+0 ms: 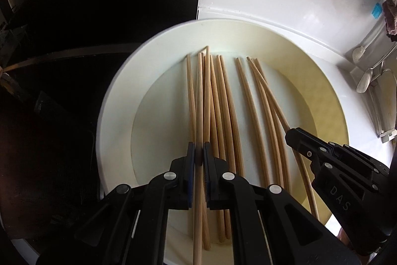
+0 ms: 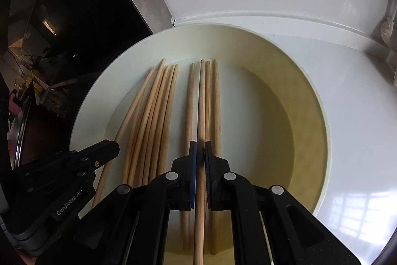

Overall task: Organize utensils
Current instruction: 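Open both grippers to drop the chopsticks into the basin, then lift both open grippers back from the basin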

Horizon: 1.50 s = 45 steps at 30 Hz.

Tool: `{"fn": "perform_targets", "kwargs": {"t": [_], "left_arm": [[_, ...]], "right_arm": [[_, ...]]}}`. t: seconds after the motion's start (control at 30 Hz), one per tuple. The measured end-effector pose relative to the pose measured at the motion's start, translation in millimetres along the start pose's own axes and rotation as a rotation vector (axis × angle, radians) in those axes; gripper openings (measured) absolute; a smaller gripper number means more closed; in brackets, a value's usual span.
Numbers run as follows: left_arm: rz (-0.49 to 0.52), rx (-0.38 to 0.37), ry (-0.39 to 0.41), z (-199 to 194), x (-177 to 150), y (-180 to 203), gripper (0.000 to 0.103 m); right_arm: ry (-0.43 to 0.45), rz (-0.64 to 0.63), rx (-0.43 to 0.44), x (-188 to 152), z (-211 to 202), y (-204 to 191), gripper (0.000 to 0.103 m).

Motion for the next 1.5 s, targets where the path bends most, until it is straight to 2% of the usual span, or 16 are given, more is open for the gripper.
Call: {"fn": "perform_targets", "kwargs": {"t": [0.2,0.23,0.3,0.33,0.4,0.47,0.53,0.57,0.63,0.73,0.83,0.93,1.5], "left_arm": [[-0.009,0.008,-0.020,6,-2,-2,0.009],[-0.010,0.016,-0.017,4,-1,-3,0.013],[-0.010,0.034,-0.005,-2,0,-4,0.023],[-0.012,0.041,0.003,-5,0,-6,0.033],[-0.025,0.054,0.018,-12,0,-9,0.065],[-0.041,0.074,0.046,-24,0,-13,0.080],[-0.044,0.088,0.062,-34,0,-14,0.083],[-0.042,0.093,0.064,-38,0,-15,0.087],[-0.045,0.100,0.076,-48,-2,-14,0.093],[-0.041,0.109,0.077,-57,-6,-15,0.095],[-0.043,0.123,0.068,-66,-11,-17,0.095],[-0.048,0.128,0.066,-72,-16,-14,0.096],[-0.081,0.175,0.081,-97,-28,-3,0.096]], "right_arm": [[-0.024,0.002,-0.001,1,8,2,0.007],[-0.027,0.004,0.000,1,7,3,0.007],[-0.011,0.013,0.002,2,0,5,0.012],[0.002,0.013,0.006,3,-5,5,0.013],[0.029,0.003,0.004,5,-17,6,0.014],[0.052,-0.011,-0.002,6,-29,7,0.020],[0.072,-0.015,-0.015,7,-42,9,0.030],[0.079,-0.014,-0.021,6,-48,11,0.034],[0.082,-0.012,-0.027,2,-58,13,0.036],[0.079,-0.015,-0.029,-5,-68,11,0.047],[0.076,-0.025,-0.030,-11,-77,10,0.049],[0.075,-0.018,-0.031,-17,-82,11,0.057],[0.061,-0.033,-0.046,-34,-102,15,0.061]]}}
Point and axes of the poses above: each gripper's, at about its wrist camera, not at the fingertips, and z roughly the way its jaws point, y to its right, x to its top, the point moved 5 cm from there along z, roughly the way its jaws point, and after that the axes turned 14 degrees about z, right-handed, at the moved point
